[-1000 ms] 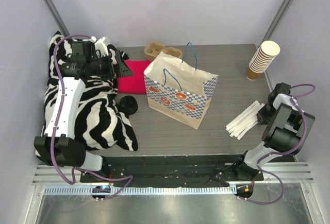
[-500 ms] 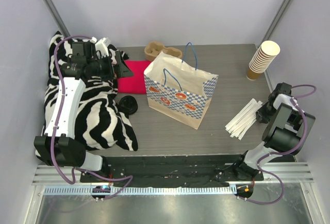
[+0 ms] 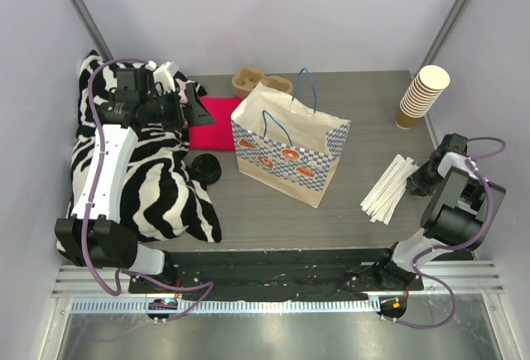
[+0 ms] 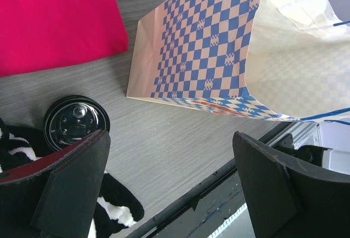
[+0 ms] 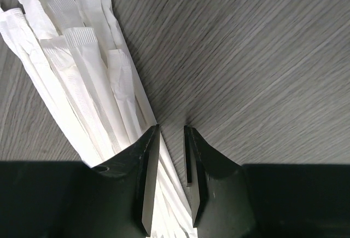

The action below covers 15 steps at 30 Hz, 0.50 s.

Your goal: Pack the takeout coffee

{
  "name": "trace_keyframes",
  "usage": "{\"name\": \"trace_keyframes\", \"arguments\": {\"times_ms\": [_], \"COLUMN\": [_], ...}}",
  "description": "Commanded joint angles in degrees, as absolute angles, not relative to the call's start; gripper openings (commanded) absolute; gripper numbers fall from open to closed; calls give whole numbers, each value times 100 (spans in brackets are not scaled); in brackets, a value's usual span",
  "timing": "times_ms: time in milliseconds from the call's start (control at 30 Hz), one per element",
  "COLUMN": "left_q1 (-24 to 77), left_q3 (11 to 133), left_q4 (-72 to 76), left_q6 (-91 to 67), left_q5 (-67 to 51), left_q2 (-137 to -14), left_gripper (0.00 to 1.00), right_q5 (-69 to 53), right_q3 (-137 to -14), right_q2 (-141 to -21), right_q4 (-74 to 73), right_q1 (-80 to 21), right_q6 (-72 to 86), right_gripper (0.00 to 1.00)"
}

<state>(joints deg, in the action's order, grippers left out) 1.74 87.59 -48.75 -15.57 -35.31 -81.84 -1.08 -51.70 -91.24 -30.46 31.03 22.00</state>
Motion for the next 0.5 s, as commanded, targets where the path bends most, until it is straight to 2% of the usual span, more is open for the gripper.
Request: {"name": "trace_keyframes", "arguments": {"times_ms": [0,467], "left_q1": [149,149], "left_q3": [8798,8903], "left_q4": [-4825,-4834], "left_q6": [-1477,-1485], "left_q5": [-3727,-3823], "left_q2": [-8033,-8235], "left_gripper": [100,100], "right_q5": [-308,-554], "right_q3": [-5142,-5177], "right_q2": [-8930,-8763], "right_q4": [-2839,-2821], "right_q1": [3111,3111], "right_q6": [2285,2391], "right_gripper": [33,34]}}
